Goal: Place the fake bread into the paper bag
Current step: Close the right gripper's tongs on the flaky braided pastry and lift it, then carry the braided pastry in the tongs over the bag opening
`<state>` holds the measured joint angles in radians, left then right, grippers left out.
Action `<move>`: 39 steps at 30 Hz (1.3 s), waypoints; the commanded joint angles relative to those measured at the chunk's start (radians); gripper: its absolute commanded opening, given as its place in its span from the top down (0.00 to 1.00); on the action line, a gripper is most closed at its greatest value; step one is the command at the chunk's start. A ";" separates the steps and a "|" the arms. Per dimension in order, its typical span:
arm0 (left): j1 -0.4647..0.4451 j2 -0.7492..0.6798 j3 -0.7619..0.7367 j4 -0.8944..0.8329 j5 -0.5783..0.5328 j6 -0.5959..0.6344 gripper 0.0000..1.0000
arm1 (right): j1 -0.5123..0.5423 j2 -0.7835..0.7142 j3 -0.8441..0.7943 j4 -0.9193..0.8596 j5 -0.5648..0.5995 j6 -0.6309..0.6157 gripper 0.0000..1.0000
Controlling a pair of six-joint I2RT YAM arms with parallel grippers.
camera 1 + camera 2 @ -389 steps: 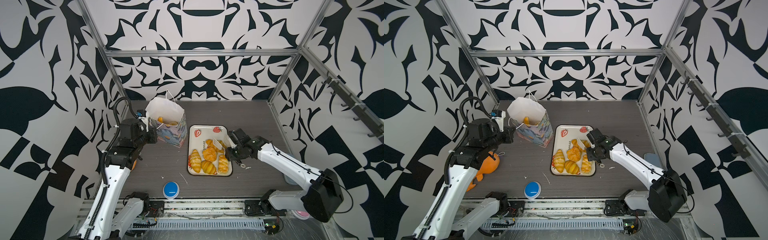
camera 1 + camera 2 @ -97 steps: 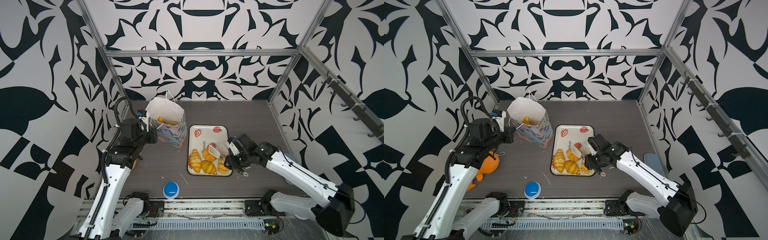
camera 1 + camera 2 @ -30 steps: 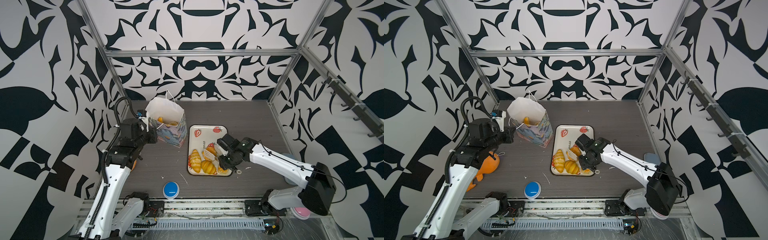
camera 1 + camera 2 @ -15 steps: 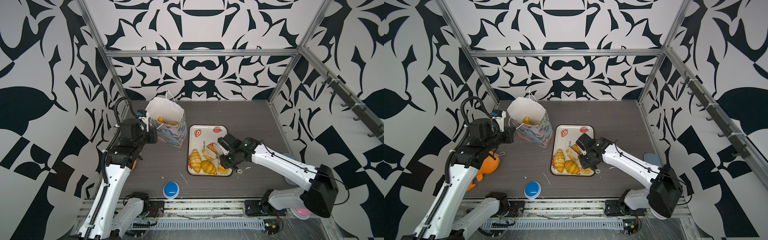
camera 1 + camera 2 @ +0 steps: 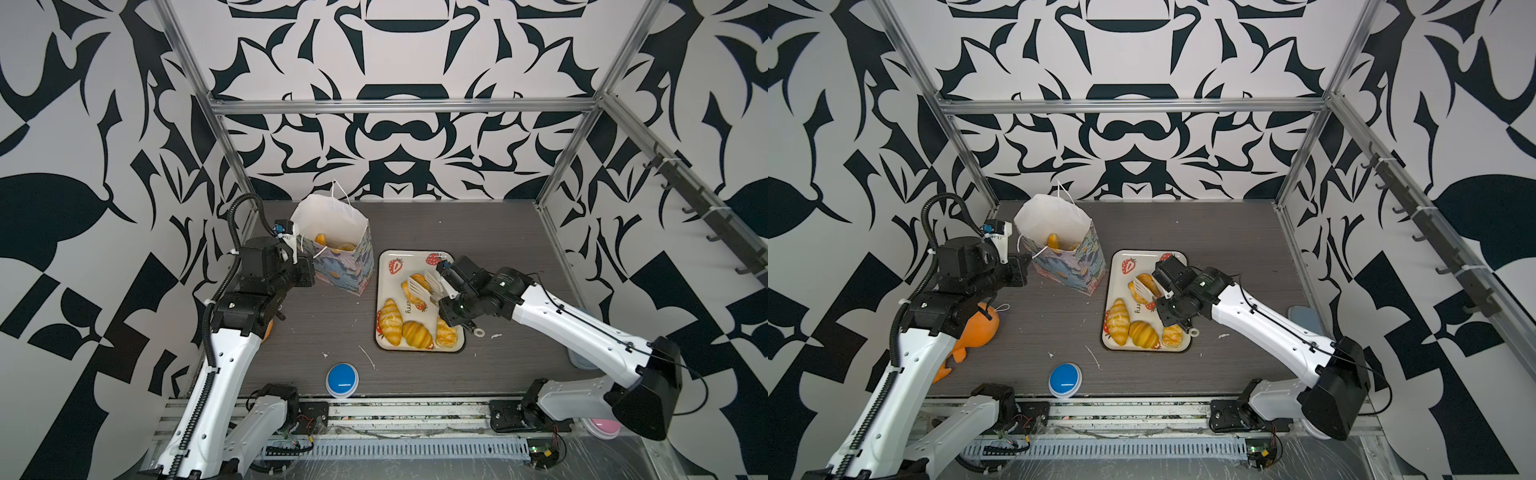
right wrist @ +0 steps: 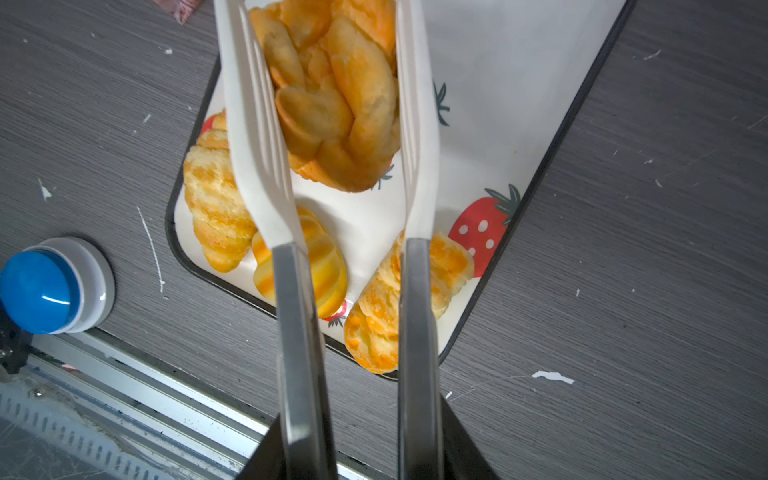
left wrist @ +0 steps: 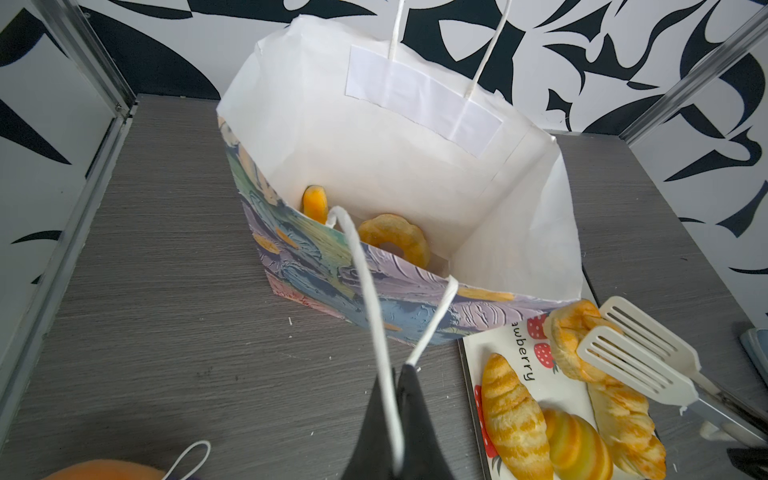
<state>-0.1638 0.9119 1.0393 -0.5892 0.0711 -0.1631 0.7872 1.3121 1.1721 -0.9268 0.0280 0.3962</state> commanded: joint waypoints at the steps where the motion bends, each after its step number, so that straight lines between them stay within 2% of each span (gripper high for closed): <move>1: -0.003 -0.002 -0.006 -0.026 0.004 0.004 0.95 | 0.004 -0.035 0.079 0.007 0.026 -0.010 0.57; 25: -0.002 -0.007 -0.009 -0.026 0.004 0.005 0.96 | 0.004 0.037 0.415 0.019 -0.024 -0.036 0.57; 39: -0.003 -0.007 -0.007 -0.026 0.004 0.005 0.96 | 0.007 0.127 0.597 0.049 -0.108 -0.035 0.57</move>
<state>-0.1638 0.9119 1.0393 -0.5892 0.0711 -0.1631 0.7876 1.4437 1.6993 -0.9451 -0.0528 0.3695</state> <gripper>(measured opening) 0.049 0.431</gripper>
